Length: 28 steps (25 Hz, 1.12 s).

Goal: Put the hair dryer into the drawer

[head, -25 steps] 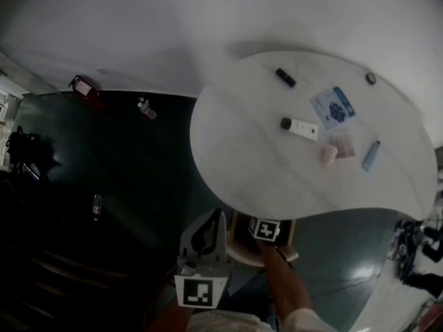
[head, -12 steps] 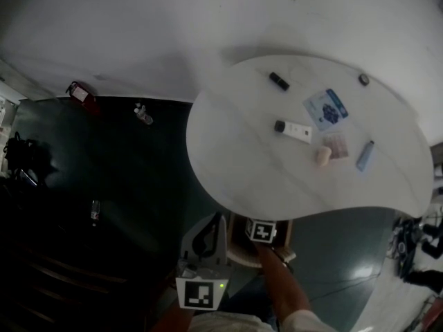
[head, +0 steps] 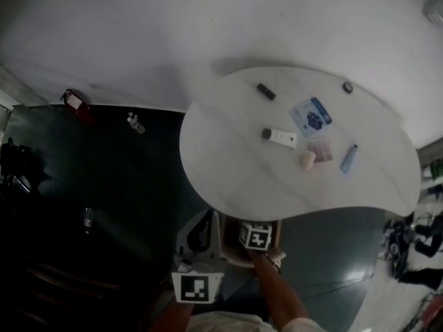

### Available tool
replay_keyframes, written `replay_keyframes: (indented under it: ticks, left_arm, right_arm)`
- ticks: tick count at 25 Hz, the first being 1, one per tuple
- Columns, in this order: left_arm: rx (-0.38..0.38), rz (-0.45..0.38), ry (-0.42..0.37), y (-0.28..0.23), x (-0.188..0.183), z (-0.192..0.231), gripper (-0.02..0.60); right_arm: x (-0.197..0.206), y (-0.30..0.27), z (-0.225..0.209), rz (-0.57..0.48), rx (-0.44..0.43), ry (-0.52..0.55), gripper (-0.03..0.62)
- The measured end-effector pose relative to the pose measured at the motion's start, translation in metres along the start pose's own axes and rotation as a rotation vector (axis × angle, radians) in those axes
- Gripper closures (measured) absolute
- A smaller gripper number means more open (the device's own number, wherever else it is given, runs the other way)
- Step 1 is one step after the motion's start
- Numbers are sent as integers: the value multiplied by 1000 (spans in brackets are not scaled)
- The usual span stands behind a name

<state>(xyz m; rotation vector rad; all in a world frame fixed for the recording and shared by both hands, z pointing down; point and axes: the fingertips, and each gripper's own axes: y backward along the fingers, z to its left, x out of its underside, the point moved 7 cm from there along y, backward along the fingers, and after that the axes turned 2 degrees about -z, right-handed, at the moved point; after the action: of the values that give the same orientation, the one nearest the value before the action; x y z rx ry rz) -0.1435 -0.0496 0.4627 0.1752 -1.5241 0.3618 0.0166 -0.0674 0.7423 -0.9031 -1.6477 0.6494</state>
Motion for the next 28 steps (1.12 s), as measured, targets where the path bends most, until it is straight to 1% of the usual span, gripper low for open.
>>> replay_keyframes:
  ticks: [2, 5, 8, 11, 13, 15, 20, 23, 25, 28]
  left_arm:
    - [0, -6, 0, 0, -3, -1, 581]
    - [4, -9, -11, -1, -8, -3, 581]
    - [2, -18, -2, 0, -13, -5, 581]
    - [-8, -22, 20, 1, -16, -7, 581]
    - [-5, -17, 10, 1, -18, -9, 581]
    - [1, -34, -5, -1, -22, -11, 581]
    - [6, -27, 15, -4, -27, -24, 581]
    - [17, -48, 24, -5, -30, -36, 581]
    - [35, -55, 15, -7, -32, -45, 581]
    - [53, -76, 17, -10, -35, -59, 581]
  right_arm:
    - [-2, 8, -2, -11, 2, -2, 289]
    - [-6, 17, -5, -2, 11, -1, 289]
    - [-14, 29, 1, -16, -21, 14, 289]
    - [-14, 42, 4, -10, -44, 8, 289]
    - [-8, 51, 1, 0, -46, 7, 289]
    - [-9, 66, 3, -9, -63, 14, 290]
    - [-19, 109, 10, -61, -140, 12, 289]
    - [-29, 143, 9, -102, -164, 11, 290]
    - [-41, 169, 8, -153, -189, 14, 290]
    - [-61, 206, -1, -256, -218, 11, 290]
